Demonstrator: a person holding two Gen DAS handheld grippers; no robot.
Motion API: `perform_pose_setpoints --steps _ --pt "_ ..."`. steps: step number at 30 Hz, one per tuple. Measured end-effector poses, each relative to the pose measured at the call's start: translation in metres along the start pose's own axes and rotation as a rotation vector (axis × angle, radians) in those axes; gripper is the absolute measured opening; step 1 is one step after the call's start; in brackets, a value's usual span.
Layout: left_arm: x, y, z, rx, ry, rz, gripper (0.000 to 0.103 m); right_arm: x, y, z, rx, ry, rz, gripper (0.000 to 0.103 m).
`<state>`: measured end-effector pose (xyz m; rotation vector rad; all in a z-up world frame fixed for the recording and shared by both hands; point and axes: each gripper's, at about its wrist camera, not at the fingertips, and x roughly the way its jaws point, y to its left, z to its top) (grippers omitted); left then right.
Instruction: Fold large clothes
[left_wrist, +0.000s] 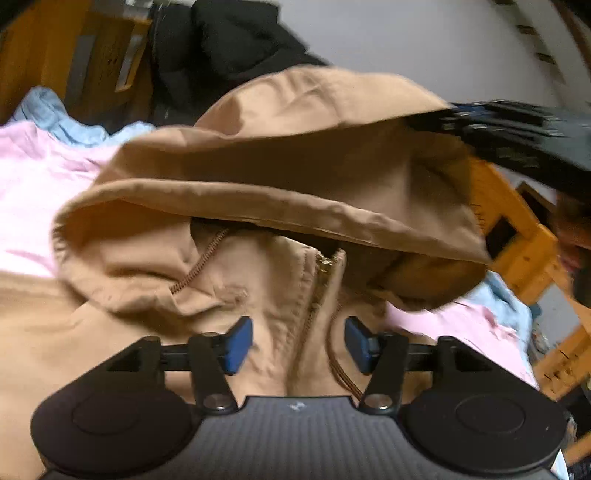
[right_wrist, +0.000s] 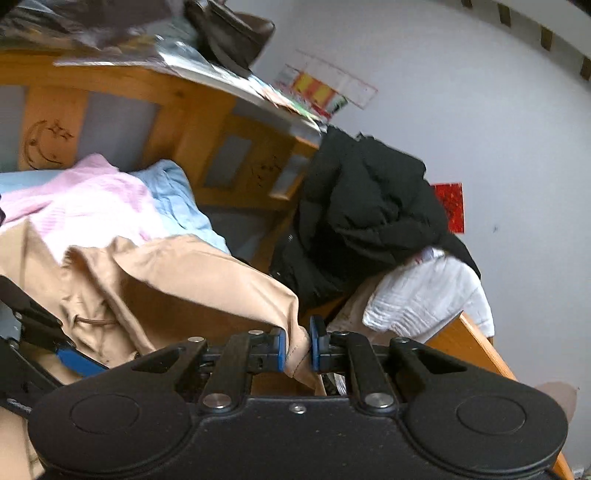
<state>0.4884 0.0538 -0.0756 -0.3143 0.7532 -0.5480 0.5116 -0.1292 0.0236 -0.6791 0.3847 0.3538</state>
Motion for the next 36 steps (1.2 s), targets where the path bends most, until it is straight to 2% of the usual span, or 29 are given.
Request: perform_pose_setpoints --steps 3,6,8,11,12,14,17,22,24,26,28,29,33,36 --pt "-0.042 0.004 -0.014 -0.002 -0.011 -0.042 0.064 -0.023 0.014 -0.005 -0.026 -0.085 -0.032 0.013" --pt "-0.079 0.018 -0.018 -0.045 -0.025 -0.046 0.067 -0.057 0.034 -0.018 -0.067 -0.184 -0.064 0.013" --pt "-0.106 0.029 -0.021 -0.068 -0.053 -0.025 0.069 -0.082 0.053 -0.035 -0.101 -0.239 -0.086 0.013" --pt "-0.140 0.049 -0.019 -0.092 -0.108 0.020 0.079 -0.117 0.092 -0.073 -0.210 -0.307 -0.104 0.014" --pt "-0.150 0.055 -0.017 -0.110 -0.123 0.026 0.082 -0.128 0.107 -0.087 -0.264 -0.319 -0.099 0.014" --pt "-0.167 0.067 -0.014 -0.142 -0.135 0.036 0.082 -0.146 0.131 -0.114 -0.348 -0.326 -0.058 0.014" --pt "-0.180 0.075 -0.009 -0.135 -0.130 0.066 0.083 -0.165 0.160 -0.142 -0.404 -0.293 0.013 0.015" --pt "-0.168 0.079 -0.013 -0.178 -0.081 0.101 0.082 -0.176 0.183 -0.163 -0.355 -0.180 0.124 0.017" --pt "-0.157 0.081 -0.017 -0.220 -0.033 0.096 0.078 -0.177 0.194 -0.170 -0.355 -0.107 0.184 0.022" --pt "-0.146 0.082 -0.019 -0.250 -0.004 0.083 0.075 -0.183 0.193 -0.175 -0.326 -0.080 0.243 0.031" --pt "-0.135 0.083 -0.021 -0.255 0.036 0.097 0.066 -0.189 0.187 -0.175 -0.272 -0.058 0.239 0.058" --pt "-0.130 0.084 -0.022 -0.255 0.054 0.102 0.063 -0.193 0.178 -0.175 -0.210 -0.040 0.230 0.061" --pt "-0.119 0.085 -0.023 -0.260 0.081 0.121 0.052 -0.199 0.128 -0.176 0.003 0.042 0.130 0.062" --pt "-0.117 0.085 -0.021 -0.267 0.086 0.132 0.049 -0.198 0.080 -0.180 0.239 0.111 0.034 0.062"
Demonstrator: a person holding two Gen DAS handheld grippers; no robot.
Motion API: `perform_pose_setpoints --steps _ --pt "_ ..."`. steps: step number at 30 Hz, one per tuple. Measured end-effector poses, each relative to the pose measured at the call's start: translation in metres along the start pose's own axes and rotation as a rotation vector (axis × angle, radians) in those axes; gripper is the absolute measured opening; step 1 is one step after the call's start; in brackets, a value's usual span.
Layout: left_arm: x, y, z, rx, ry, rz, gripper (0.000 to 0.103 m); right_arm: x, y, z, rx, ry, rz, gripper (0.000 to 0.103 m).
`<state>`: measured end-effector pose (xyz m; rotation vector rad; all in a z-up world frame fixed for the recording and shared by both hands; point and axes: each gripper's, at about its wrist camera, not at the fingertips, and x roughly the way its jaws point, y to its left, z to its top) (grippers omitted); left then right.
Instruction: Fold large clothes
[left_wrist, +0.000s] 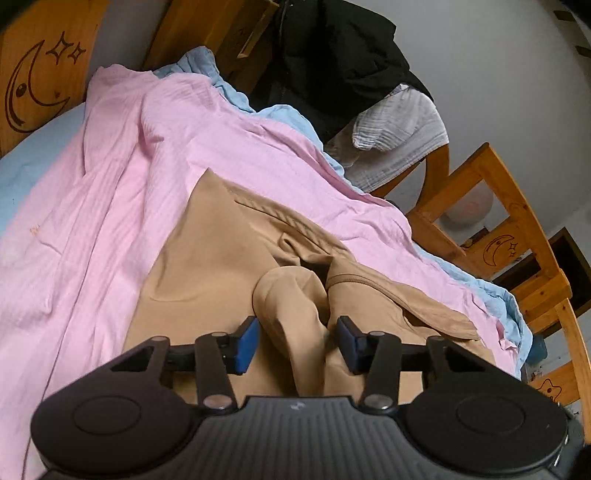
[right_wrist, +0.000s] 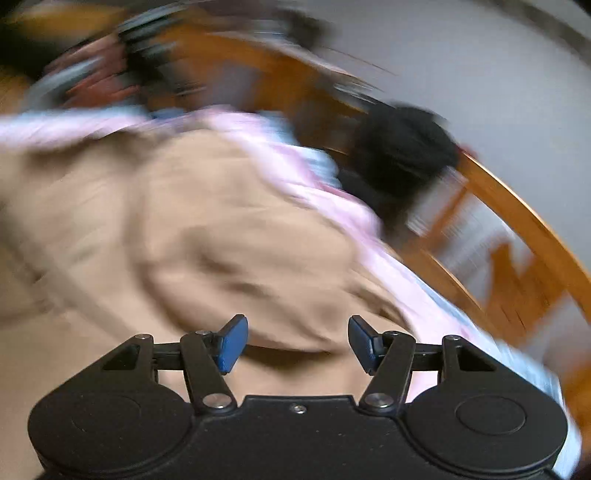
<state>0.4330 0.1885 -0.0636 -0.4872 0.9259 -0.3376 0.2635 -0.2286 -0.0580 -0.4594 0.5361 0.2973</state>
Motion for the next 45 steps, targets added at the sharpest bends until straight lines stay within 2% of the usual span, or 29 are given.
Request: perform_pose_setpoints --steps 1,3,5,7,8,10,11,12,13,15,17,19,21,23,27,29,31,32,33,34,36,39,40,42,44,45 --pt "0.000 -0.001 0.000 0.006 -0.001 0.011 0.047 0.006 -0.019 0.003 0.112 0.020 -0.019 0.062" --pt "0.002 -0.003 0.001 0.016 0.002 0.027 0.043 0.024 -0.050 0.006 0.303 0.052 0.006 0.062" --pt "0.002 -0.006 0.001 0.030 0.005 0.035 0.038 0.048 -0.075 -0.001 0.491 0.095 0.065 0.060" --pt "0.004 -0.010 0.000 0.043 0.010 0.045 0.029 0.078 -0.091 -0.006 0.653 0.129 0.177 0.060" --pt "0.004 -0.012 -0.001 0.048 0.011 0.053 0.027 0.092 -0.095 -0.007 0.710 0.145 0.212 0.059" --pt "0.006 -0.015 -0.002 0.061 0.015 0.062 0.014 0.105 -0.097 -0.006 0.785 0.131 0.259 0.058" --pt "0.007 -0.017 -0.003 0.068 0.015 0.068 0.011 0.116 -0.097 -0.003 0.796 0.149 0.290 0.054" --pt "0.007 -0.019 -0.005 0.075 0.015 0.072 0.007 0.127 -0.095 0.002 0.792 0.182 0.294 0.033" --pt "0.008 -0.021 -0.006 0.080 0.017 0.074 0.006 0.133 -0.095 0.004 0.785 0.202 0.295 0.007" --pt "0.004 -0.025 -0.010 0.082 0.014 0.080 0.005 0.129 -0.096 0.008 0.767 0.183 0.268 0.004" --pt "0.003 -0.029 -0.017 0.105 0.008 0.115 0.004 0.113 -0.100 0.020 0.715 0.107 0.213 0.003" --pt "0.008 -0.030 -0.021 0.138 0.005 0.152 0.003 0.105 -0.096 0.028 0.636 0.055 0.146 0.003" --pt "0.017 -0.027 -0.023 0.157 -0.010 0.175 0.003 0.114 -0.090 0.023 0.597 0.076 0.101 0.003" --pt "0.024 -0.022 -0.021 0.139 -0.025 0.174 0.003 0.134 -0.080 0.011 0.573 0.128 0.075 0.003" --pt "0.020 -0.020 -0.016 0.160 -0.022 0.142 0.005 0.133 -0.073 0.005 0.574 0.100 0.046 0.003" --pt "0.014 -0.018 -0.016 0.155 -0.004 0.116 0.012 0.125 -0.073 0.004 0.559 0.089 0.044 0.003" --pt "0.005 -0.017 -0.018 0.133 -0.004 0.103 0.041 0.119 -0.071 0.006 0.516 0.080 0.034 0.006" --pt "-0.001 -0.017 -0.020 0.134 -0.016 0.103 0.048 0.114 -0.072 0.008 0.502 0.080 0.021 0.010" --pt "-0.007 -0.019 -0.022 0.138 -0.036 0.111 0.056 0.110 -0.072 0.009 0.495 0.081 0.006 0.020" --pt "-0.014 -0.023 -0.025 0.152 -0.064 0.117 0.059 0.104 -0.075 0.010 0.496 0.072 -0.012 0.026" --pt "-0.025 -0.034 -0.028 0.197 -0.115 0.112 0.062 0.092 -0.076 0.014 0.479 0.034 -0.036 0.029" --pt "-0.030 -0.060 -0.027 0.309 -0.183 0.068 0.071 0.081 -0.066 0.029 0.394 -0.040 -0.035 0.045" --pt "-0.025 -0.072 -0.026 0.350 -0.195 0.048 0.071 0.082 -0.060 0.034 0.369 -0.062 -0.015 0.049" --pt "-0.010 -0.088 -0.024 0.381 -0.174 0.026 0.069 0.088 -0.047 0.045 0.335 -0.100 0.027 0.050" --pt "0.012 -0.095 -0.025 0.392 -0.126 0.023 0.060 0.098 -0.032 0.054 0.300 -0.104 0.079 0.050" --pt "0.023 -0.096 -0.027 0.390 -0.095 0.049 0.055 0.104 -0.024 0.056 0.277 -0.096 0.096 0.049"
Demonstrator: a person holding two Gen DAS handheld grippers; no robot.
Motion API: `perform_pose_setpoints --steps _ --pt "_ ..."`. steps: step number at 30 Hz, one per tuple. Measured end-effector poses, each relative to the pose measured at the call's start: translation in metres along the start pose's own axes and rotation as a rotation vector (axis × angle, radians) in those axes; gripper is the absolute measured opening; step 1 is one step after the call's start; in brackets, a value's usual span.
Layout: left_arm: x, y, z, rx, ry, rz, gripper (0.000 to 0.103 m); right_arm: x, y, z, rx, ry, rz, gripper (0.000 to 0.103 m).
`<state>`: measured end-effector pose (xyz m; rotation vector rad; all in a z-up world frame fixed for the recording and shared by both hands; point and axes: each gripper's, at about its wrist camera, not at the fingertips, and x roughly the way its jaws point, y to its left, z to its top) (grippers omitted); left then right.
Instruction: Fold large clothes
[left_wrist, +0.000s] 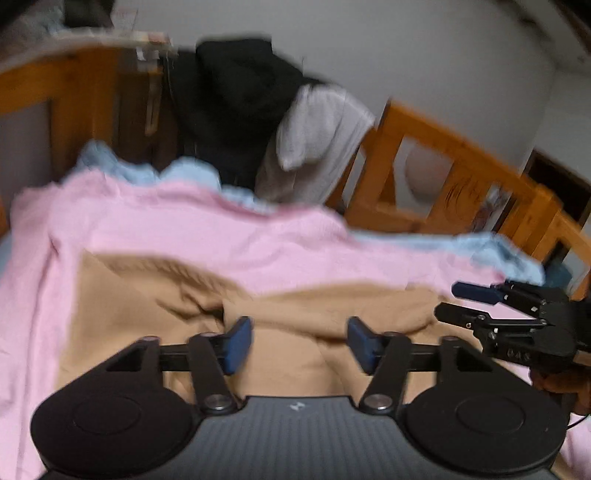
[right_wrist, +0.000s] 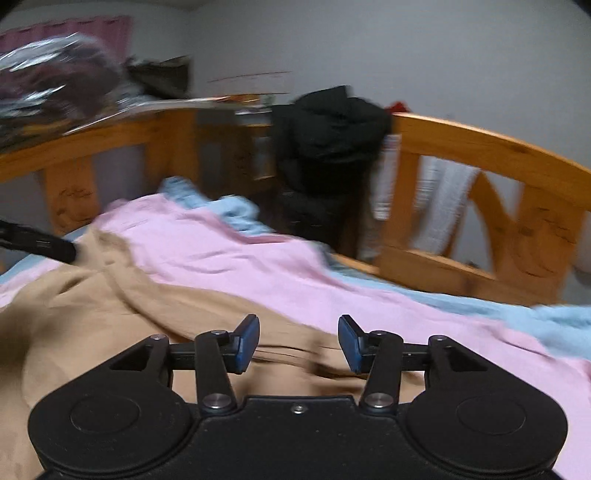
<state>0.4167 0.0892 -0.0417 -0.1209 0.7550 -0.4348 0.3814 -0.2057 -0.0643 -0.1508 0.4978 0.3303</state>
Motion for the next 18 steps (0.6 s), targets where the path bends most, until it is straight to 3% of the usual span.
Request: perform_pose_setpoints --steps 4,9,13,16,18 --pt "0.027 0.000 -0.018 0.043 0.056 0.072 0.054 0.023 0.022 -0.022 -0.108 0.068 -0.007 0.049" --pt "0.030 -0.001 -0.023 0.062 0.060 0.095 0.053 0.027 0.032 -0.042 -0.186 0.036 -0.040 0.050" --pt "-0.001 -0.001 -0.024 0.007 0.010 0.037 0.068 -0.003 0.022 -0.033 -0.120 0.004 -0.015 0.051" --pt "-0.021 -0.008 -0.038 0.010 -0.020 -0.015 0.071 -0.027 0.022 -0.036 -0.122 -0.005 0.006 0.052" --pt "-0.021 -0.016 -0.050 0.049 0.009 -0.006 0.071 -0.032 0.025 -0.044 -0.138 0.019 0.006 0.053"
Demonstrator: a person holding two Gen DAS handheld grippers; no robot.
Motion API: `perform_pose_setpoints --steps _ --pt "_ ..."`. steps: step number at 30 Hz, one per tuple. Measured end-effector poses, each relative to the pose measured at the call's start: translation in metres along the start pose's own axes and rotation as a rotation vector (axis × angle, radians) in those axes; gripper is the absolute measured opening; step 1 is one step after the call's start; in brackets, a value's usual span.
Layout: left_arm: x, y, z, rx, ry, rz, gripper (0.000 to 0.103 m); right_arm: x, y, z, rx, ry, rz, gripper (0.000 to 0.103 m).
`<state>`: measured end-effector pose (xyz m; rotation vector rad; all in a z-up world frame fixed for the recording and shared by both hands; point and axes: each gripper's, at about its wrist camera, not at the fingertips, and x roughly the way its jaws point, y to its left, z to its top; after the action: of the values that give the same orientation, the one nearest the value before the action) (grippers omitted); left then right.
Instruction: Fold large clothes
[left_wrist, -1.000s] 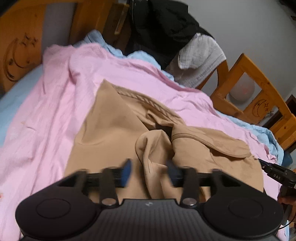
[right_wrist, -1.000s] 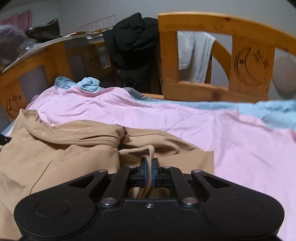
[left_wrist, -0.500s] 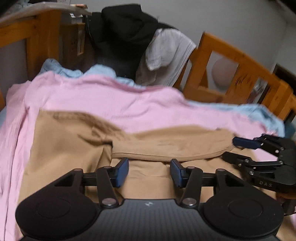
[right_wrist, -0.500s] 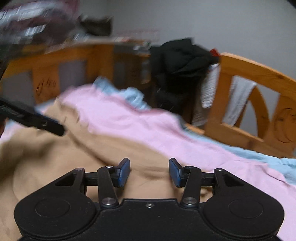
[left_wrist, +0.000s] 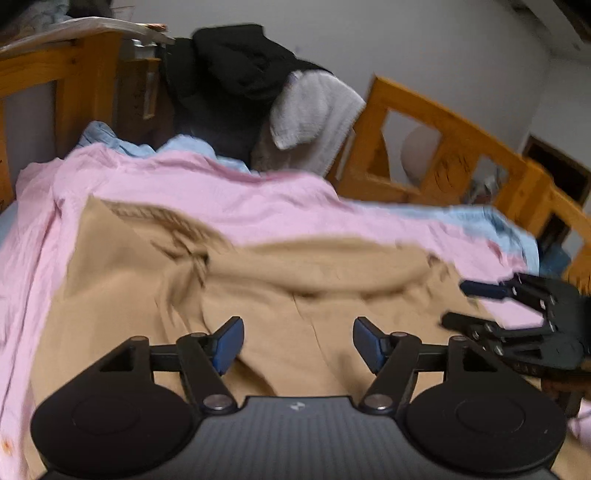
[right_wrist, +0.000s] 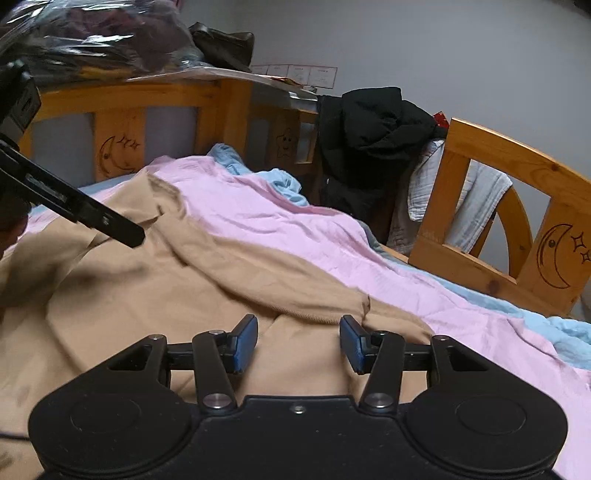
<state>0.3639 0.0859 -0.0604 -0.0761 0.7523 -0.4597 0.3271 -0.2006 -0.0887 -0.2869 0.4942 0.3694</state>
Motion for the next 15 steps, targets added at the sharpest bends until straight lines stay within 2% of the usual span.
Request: perform_pose_setpoints --steps 2,4,9,11,15 --pt "0.008 -0.008 -0.011 0.041 0.038 0.066 0.069 0.005 0.006 -0.011 -0.017 0.038 -0.014 0.055" --pt "0.021 -0.007 -0.018 0.004 0.083 0.108 0.069 0.015 0.010 -0.021 -0.016 0.056 -0.023 0.057" --pt "0.015 0.001 -0.017 -0.071 0.066 0.101 0.070 0.017 0.010 -0.022 0.007 0.069 -0.022 0.058" --pt "0.001 0.002 -0.016 -0.084 0.048 0.098 0.075 0.003 0.004 -0.016 0.036 0.052 0.000 0.059" --pt "-0.037 0.001 -0.017 -0.129 -0.005 0.104 0.087 -0.036 -0.006 -0.009 0.088 0.020 -0.007 0.068"
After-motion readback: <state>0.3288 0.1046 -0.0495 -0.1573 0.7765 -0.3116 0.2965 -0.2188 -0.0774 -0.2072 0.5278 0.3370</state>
